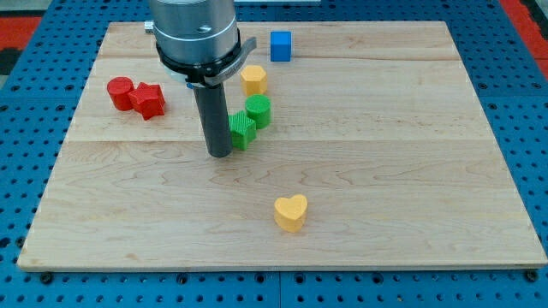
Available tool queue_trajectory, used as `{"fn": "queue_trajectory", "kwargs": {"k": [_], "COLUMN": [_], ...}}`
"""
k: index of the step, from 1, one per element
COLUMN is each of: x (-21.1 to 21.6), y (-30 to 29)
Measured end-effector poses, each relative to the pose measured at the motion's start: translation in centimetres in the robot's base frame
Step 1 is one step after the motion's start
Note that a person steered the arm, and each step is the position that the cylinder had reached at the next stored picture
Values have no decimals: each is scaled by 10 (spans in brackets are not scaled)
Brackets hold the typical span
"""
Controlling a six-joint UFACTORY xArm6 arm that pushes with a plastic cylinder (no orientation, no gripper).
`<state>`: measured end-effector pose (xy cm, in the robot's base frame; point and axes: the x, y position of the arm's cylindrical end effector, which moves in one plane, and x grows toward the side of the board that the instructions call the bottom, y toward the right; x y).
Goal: Move the yellow hexagon towards the yellow heart
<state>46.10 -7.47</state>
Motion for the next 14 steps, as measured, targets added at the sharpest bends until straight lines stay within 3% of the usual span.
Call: {"fn": "queue_trajectory", "kwargs": {"k": [2, 3, 4, 6, 7, 9, 11, 12, 13, 14], "x": [-5, -37, -31, -199, -193, -156, -86, -84, -100, -59], "y": [57, 63, 95, 96, 48, 18, 107, 122, 186, 173]}}
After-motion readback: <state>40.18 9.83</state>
